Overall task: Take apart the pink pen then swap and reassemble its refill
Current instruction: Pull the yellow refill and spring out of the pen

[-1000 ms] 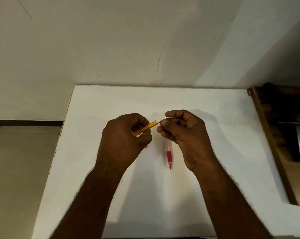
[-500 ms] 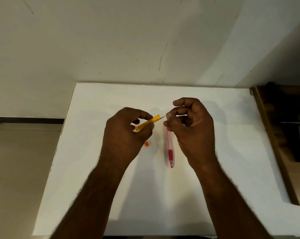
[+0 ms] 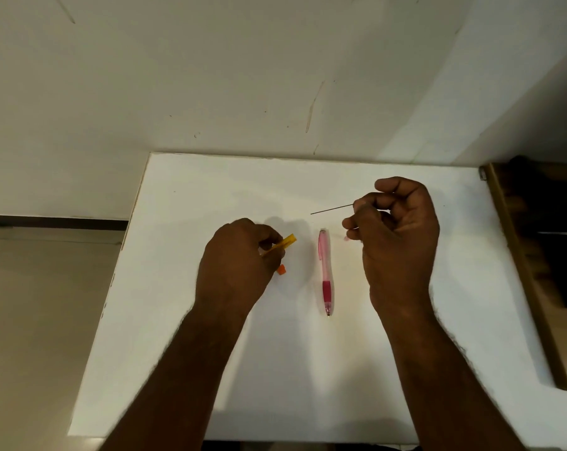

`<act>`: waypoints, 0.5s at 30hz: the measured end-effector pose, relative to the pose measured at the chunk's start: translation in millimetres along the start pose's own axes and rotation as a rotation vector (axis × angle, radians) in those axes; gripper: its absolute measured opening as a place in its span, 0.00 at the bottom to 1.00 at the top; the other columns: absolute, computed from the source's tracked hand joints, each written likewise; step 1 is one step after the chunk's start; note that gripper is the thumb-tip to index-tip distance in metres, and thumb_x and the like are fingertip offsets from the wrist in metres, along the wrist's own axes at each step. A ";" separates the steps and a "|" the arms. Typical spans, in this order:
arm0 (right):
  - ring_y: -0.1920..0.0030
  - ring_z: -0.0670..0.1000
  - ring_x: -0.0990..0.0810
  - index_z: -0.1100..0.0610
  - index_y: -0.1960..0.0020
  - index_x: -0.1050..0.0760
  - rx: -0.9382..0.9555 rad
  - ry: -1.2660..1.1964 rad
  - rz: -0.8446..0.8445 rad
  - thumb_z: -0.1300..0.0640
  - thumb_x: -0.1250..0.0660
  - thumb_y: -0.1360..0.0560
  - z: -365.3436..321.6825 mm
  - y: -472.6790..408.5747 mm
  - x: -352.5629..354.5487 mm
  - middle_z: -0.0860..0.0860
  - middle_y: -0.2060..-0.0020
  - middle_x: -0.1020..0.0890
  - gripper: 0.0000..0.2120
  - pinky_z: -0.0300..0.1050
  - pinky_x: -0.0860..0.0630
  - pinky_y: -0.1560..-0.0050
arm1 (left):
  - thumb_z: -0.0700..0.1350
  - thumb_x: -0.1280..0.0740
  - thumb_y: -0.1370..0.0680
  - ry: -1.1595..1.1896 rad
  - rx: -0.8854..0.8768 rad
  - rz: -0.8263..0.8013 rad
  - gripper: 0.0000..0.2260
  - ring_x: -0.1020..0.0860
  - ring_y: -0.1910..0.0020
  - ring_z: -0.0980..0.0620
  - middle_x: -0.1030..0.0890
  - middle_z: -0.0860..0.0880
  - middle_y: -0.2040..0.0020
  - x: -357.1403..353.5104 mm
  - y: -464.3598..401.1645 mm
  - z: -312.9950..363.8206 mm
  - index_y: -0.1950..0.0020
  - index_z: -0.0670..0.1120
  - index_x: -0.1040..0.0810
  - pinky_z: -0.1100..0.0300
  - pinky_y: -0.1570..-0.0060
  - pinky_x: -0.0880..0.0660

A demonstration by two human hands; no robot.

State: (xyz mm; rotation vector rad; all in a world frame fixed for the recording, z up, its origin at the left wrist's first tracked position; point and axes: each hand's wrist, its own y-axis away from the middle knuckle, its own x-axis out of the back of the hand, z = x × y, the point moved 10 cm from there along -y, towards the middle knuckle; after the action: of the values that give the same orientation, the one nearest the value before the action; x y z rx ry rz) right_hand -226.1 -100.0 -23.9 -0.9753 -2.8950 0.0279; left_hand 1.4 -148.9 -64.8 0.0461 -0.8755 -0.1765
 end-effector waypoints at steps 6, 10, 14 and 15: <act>0.66 0.52 0.15 0.49 0.49 0.25 -0.004 0.011 -0.011 0.61 0.30 0.29 1.6 -1.0 -0.2 0.48 0.61 0.16 0.12 0.49 0.18 0.63 | 0.49 0.26 0.25 -0.077 -0.016 -0.031 0.06 0.19 0.54 0.50 0.17 0.51 0.55 -6.5 -0.8 0.5 0.49 0.51 0.14 0.59 0.55 0.26; 0.67 0.52 0.16 0.48 0.49 0.25 -0.008 0.019 -0.006 0.60 0.31 0.29 1.5 -2.9 2.5 0.47 0.61 0.16 0.12 0.48 0.18 0.63 | 0.53 0.24 0.27 0.003 -0.011 0.012 0.14 0.22 0.54 0.56 0.17 0.53 0.51 -2.1 -0.9 3.5 0.43 0.52 0.16 0.65 0.55 0.29; 0.64 0.57 0.15 0.46 0.50 0.26 0.016 0.073 -0.011 0.58 0.30 0.31 -2.9 -3.6 2.4 0.48 0.60 0.16 0.12 0.56 0.16 0.61 | 0.57 0.23 0.29 0.270 -0.043 0.074 0.14 0.20 0.59 0.57 0.17 0.57 0.55 5.7 0.2 24.5 0.47 0.54 0.15 0.75 0.67 0.29; 0.63 0.59 0.15 0.45 0.50 0.26 0.023 0.088 -0.020 0.56 0.30 0.31 -4.2 -3.3 1.2 0.49 0.59 0.16 0.12 0.58 0.16 0.59 | 0.57 0.23 0.30 0.310 -0.061 0.074 0.14 0.20 0.60 0.57 0.17 0.58 0.55 6.5 1.1 30.1 0.47 0.54 0.15 0.75 0.66 0.28</act>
State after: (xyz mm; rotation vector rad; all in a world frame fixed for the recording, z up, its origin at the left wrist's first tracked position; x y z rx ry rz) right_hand -228.6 -102.0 -19.5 -0.9198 -2.8175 0.0167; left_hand -17.5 -148.0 -40.4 -0.0157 -0.5610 -0.1225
